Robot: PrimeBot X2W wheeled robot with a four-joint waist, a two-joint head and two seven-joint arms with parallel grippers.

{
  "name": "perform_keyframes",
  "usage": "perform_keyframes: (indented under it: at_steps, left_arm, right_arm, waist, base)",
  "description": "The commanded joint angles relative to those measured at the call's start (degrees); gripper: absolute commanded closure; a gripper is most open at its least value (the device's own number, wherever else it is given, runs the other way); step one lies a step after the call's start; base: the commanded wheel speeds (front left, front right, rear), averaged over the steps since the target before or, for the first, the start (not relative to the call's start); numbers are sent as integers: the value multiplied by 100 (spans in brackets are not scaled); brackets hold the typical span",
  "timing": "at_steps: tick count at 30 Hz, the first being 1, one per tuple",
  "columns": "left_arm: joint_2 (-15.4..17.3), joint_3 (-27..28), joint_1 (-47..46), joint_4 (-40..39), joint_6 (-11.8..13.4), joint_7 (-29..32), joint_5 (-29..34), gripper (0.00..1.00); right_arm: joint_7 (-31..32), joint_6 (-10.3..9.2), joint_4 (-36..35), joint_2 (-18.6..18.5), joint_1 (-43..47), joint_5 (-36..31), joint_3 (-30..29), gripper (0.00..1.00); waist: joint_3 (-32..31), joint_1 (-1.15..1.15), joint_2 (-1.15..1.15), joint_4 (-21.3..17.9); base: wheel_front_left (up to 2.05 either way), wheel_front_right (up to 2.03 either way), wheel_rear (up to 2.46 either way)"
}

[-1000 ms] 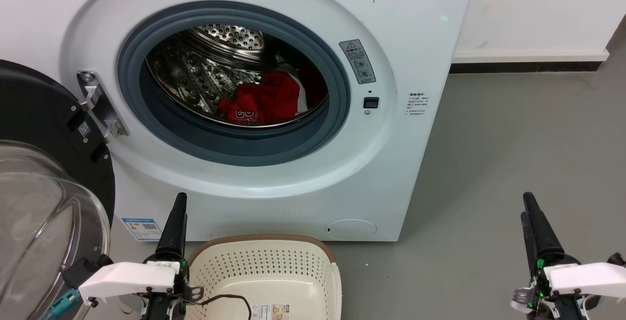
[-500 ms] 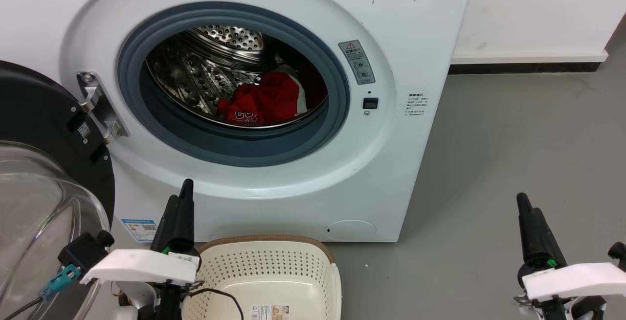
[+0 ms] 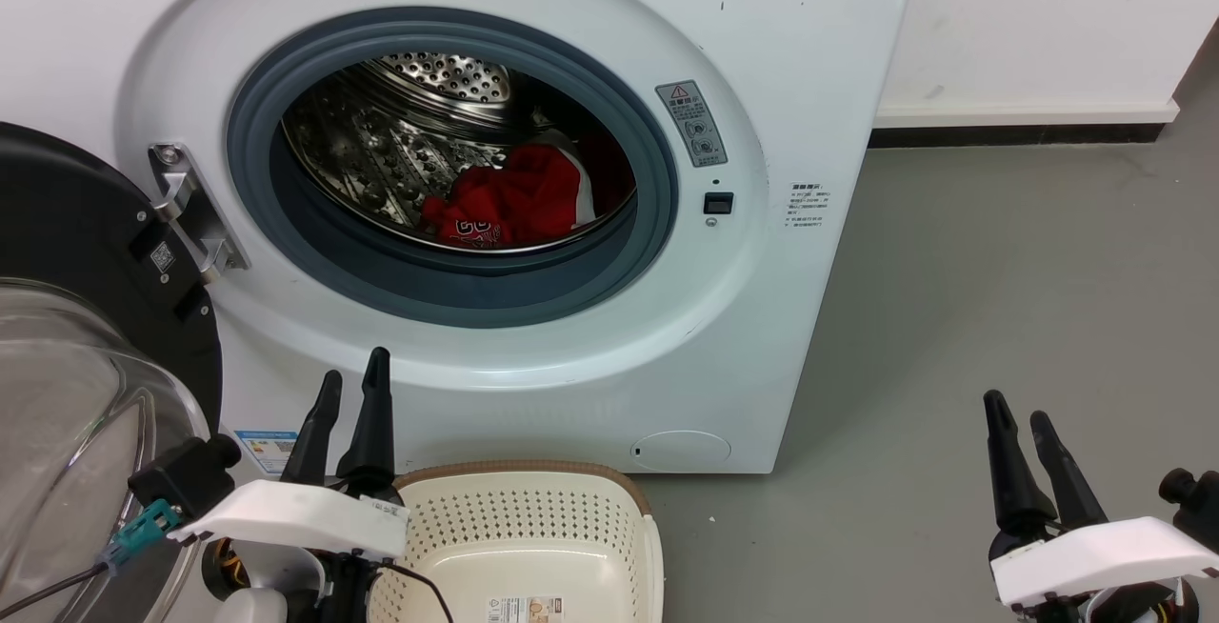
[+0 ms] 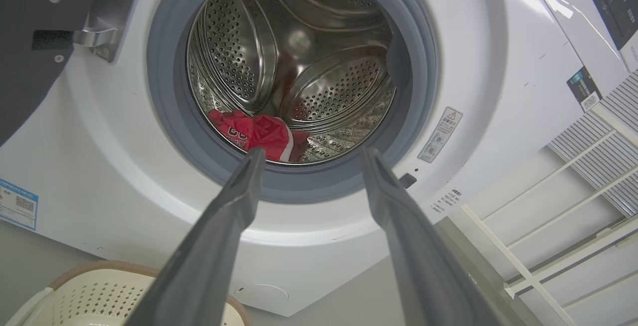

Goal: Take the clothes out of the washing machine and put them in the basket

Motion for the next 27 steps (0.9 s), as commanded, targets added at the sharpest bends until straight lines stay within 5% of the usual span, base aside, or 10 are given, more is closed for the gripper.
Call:
perform_keyframes:
  at_steps: [1,27]
  left_arm:
    - [49,-28,-144,-42,-9,-68,225,0]
    - [200,-232,-284,316,189,-459,1990,0]
  right_arm:
    - [-51,0,-112,-15,17,-242,23,0]
    - [-143,0,-463,-14,221,-2072,89,0]
  waist:
    - [-3,0,0,-2]
    - [11,0,0,-52]
  base:
    - [0,0,0]
    - [0,0,0]
